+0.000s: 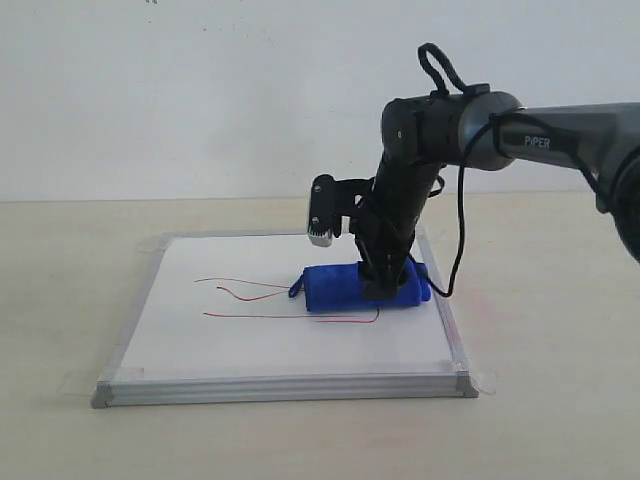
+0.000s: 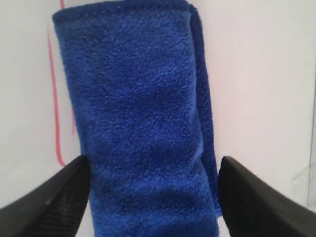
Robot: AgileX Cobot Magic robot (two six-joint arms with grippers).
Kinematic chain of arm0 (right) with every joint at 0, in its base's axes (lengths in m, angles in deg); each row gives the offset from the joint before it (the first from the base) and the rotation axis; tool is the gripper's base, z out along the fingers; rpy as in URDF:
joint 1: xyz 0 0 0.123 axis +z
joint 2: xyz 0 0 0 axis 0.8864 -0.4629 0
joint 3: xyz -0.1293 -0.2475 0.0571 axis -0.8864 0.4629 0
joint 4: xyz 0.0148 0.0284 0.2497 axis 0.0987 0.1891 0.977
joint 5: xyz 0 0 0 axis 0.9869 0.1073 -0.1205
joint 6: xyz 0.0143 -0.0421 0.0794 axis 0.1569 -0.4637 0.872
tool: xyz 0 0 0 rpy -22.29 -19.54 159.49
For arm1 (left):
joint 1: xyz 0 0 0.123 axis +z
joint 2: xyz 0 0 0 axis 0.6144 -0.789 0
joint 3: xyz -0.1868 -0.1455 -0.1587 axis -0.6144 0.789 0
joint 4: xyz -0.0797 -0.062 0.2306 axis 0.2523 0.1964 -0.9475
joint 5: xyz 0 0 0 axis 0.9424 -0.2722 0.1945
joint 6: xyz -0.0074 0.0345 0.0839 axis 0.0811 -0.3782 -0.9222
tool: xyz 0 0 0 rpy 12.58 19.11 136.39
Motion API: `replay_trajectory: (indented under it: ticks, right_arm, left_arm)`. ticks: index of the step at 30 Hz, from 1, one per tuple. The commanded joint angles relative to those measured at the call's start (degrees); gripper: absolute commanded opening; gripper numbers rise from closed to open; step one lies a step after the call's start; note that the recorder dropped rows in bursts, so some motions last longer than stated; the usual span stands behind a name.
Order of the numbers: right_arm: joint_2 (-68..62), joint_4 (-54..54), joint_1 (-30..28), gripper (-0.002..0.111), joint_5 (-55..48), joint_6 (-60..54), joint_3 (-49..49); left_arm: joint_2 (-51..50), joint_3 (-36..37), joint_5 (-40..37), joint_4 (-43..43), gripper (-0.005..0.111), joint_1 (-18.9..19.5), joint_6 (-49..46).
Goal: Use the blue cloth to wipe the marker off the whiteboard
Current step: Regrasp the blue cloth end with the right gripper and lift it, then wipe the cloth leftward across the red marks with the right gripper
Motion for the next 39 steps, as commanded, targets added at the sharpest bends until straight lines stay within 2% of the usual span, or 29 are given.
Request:
replay_trajectory:
  ticks: [1,3,6,10,11,17,21,26,31,36,39]
  right_arm:
    - [-1.68,0.40,-0.48,0.069,1.43,1.02,0.30]
    - [-2.30,0.40,-0.48,0.066,2.16,1.97,0.30]
    - [-2.32,0.51,-0.48,0.050,2.39,3.03,0.30]
    - [-0.88,-0.26,-0.48,0.007,2.91,4.33,0.30]
    - [-0.16,-0.24,-0.48,0.000,3.05,4.53,0.30]
    - [5.00,1.03,-0.37,0.000,0.73,11.03,0.30]
    - [6.82,9.23,-0.37,0.000,-4.81,16.25,0.30]
    - [7.60,12.50,3.06,0.000,-4.93,23.32,0.30]
    - [7.60,12.50,9.91,0.000,4.15,31.61,0.30]
    - [6.80,10.23,16.38,0.000,21.31,49.27,0.30]
    - [5.85,6.98,17.70,0.000,25.85,61.16,0.30]
  left_arm:
    - [0.20,-0.14,0.66,0.12,0.004,0.16,-0.28]
    - [0.20,-0.14,0.66,0.12,0.004,0.16,-0.28]
    - [0.20,-0.14,0.66,0.12,0.004,0.16,-0.28]
    - [0.20,-0.14,0.66,0.12,0.004,0.16,-0.28]
    - [0.20,-0.14,0.66,0.12,0.004,0.16,-0.28]
    - [0.20,-0.14,0.66,0.12,0.004,0.16,-0.28]
    - [0.20,-0.14,0.66,0.12,0.004,0.16,-0.28]
    - [0.20,-0.14,0.66,0.12,0.004,0.16,-0.28]
    - [0.20,-0.14,0.66,0.12,0.004,0.16,-0.28]
    - [0.20,-0.14,0.66,0.12,0.004,0.16,-0.28]
    - [0.20,-0.14,0.66,0.12,0.004,0.16,-0.28]
